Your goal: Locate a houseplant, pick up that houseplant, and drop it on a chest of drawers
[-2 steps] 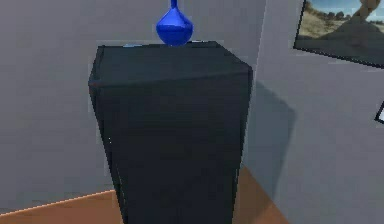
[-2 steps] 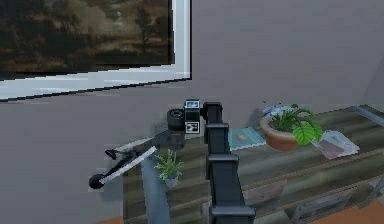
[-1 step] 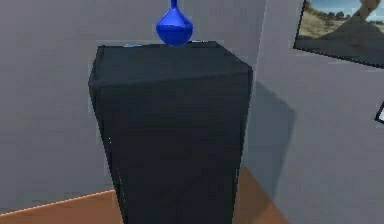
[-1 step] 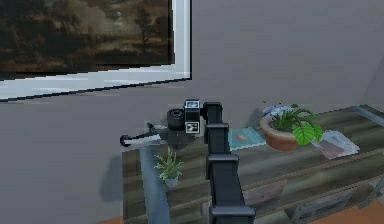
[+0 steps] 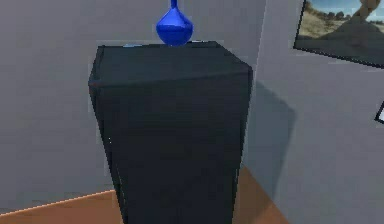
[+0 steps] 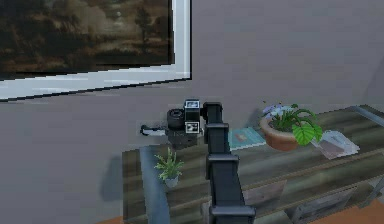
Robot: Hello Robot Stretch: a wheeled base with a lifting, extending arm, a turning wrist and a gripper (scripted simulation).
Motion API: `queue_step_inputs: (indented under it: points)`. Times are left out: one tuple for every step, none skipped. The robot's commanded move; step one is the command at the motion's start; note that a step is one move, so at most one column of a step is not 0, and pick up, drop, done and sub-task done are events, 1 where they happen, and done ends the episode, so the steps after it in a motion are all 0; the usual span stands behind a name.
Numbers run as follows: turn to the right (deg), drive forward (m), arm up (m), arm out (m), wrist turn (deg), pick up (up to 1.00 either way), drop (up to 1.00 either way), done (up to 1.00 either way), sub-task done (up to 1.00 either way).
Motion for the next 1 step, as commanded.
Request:
queue_step_inputs:
  points:
    - [0.0, 0.00, -0.30, 0.00, 0.0, 0.00, 0.00, 0.00, 0.00]
